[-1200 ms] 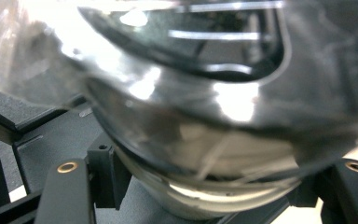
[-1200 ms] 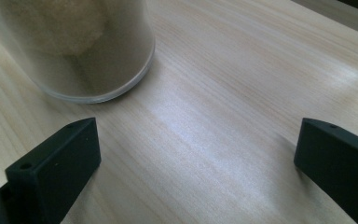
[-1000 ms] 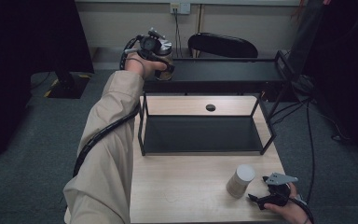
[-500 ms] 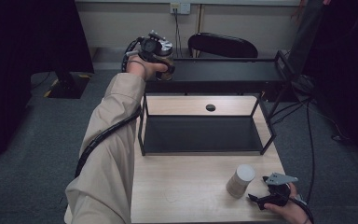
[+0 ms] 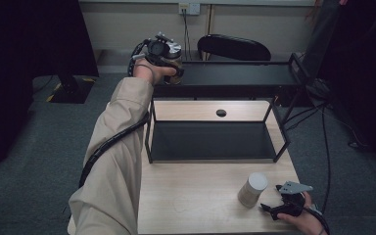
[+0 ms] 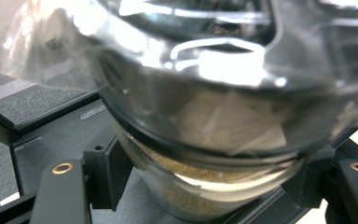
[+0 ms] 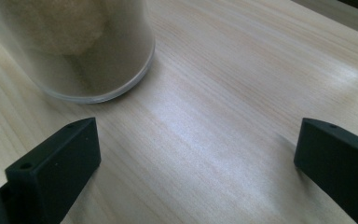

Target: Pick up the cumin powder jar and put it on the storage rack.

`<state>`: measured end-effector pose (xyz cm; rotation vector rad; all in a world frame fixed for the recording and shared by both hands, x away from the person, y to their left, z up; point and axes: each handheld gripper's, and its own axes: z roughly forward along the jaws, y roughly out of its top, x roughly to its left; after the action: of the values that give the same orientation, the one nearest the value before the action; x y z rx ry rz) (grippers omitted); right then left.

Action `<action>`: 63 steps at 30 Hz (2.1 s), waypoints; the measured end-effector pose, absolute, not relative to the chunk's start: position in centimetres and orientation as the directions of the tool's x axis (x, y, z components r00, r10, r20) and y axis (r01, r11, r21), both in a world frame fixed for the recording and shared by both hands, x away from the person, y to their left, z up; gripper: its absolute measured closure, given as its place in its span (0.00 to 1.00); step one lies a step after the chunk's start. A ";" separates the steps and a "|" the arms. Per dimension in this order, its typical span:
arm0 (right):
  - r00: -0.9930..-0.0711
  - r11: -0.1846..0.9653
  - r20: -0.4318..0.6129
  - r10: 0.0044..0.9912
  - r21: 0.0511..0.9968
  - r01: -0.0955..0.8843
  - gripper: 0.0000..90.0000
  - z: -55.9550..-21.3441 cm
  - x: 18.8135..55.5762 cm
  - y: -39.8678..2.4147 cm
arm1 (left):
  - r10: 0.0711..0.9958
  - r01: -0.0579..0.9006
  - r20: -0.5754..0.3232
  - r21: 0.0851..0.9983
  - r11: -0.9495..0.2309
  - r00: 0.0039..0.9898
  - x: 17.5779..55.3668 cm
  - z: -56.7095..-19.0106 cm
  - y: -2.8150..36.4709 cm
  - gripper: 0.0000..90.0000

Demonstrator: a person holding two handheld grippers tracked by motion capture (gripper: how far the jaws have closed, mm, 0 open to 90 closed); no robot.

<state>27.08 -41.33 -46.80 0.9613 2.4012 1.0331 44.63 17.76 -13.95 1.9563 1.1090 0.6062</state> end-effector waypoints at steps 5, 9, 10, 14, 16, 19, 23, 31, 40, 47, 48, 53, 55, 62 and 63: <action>-0.706 0.503 -0.053 0.706 0.740 0.447 0.00 -46.8 27.1 -41.3 | 0.874 0.493 0.026 0.817 -0.298 0.486 44.3 -13.7 17.6 0.22; -0.706 0.503 -0.053 0.706 0.740 0.447 0.00 -46.8 27.1 -41.3 | 0.882 0.496 0.032 0.817 -0.294 0.471 43.8 -13.6 17.4 0.14; -0.706 0.502 -0.053 0.706 0.740 0.447 0.00 -46.8 27.1 -41.3 | 0.882 0.497 0.036 0.815 -0.299 0.471 43.7 -13.5 17.4 0.12; -0.706 0.503 -0.053 0.706 0.740 0.447 0.00 -46.8 27.1 -41.3 | 0.884 0.489 0.032 0.823 -0.288 0.466 43.1 -13.6 17.5 0.02; -0.706 0.503 -0.053 0.706 0.740 0.447 0.00 -46.8 27.1 -41.3 | 0.881 0.491 0.036 0.819 -0.297 0.472 42.9 -13.6 17.5 0.01; -0.706 0.503 -0.053 0.706 0.740 0.447 0.00 -46.8 27.1 -41.3 | 0.878 0.490 0.022 0.823 -0.288 0.478 42.4 -13.7 17.7 0.01; -0.706 0.503 -0.053 0.706 0.740 0.447 0.00 -46.8 27.1 -41.3 | 0.869 0.478 0.048 0.820 -0.315 0.492 41.8 -13.7 17.7 0.01; -0.706 0.503 -0.053 0.706 0.740 0.447 0.00 -46.8 27.1 -41.3 | 0.863 0.463 0.079 0.817 -0.343 0.499 39.9 -13.9 18.1 0.01; -0.704 0.501 -0.053 0.709 0.740 0.449 0.00 -46.8 27.1 -41.2 | 0.846 0.451 0.071 0.821 -0.350 0.528 38.4 -14.8 19.2 0.01; -0.703 0.501 -0.053 0.709 0.740 0.449 0.00 -46.8 27.0 -41.2 | 0.832 0.437 0.084 0.819 -0.371 0.549 37.3 -15.6 19.4 0.01; -0.703 0.501 -0.053 0.709 0.740 0.449 0.00 -46.8 27.0 -41.2 | 0.828 0.436 0.084 0.818 -0.375 0.554 37.2 -15.7 19.5 0.01; -0.703 0.501 -0.053 0.709 0.740 0.449 0.00 -46.8 27.0 -41.2 | 0.821 0.433 0.072 0.822 -0.371 0.567 36.5 -16.5 19.9 0.01; -0.703 0.501 -0.053 0.709 0.740 0.449 0.00 -46.8 27.0 -41.2 | 0.819 0.429 0.071 0.824 -0.369 0.569 36.2 -16.8 20.1 0.01; -0.703 0.501 -0.053 0.709 0.740 0.449 0.00 -46.8 27.0 -41.2 | 0.817 0.427 0.054 0.831 -0.355 0.574 35.3 -18.1 21.1 0.01; -0.703 0.501 -0.053 0.709 0.740 0.449 0.00 -46.8 27.0 -41.2 | 0.818 0.428 0.055 0.831 -0.355 0.573 35.2 -18.2 21.1 0.01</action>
<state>27.05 -41.24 -46.80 0.9663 2.3979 1.0310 35.17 21.10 -18.18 1.9859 0.9970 0.6028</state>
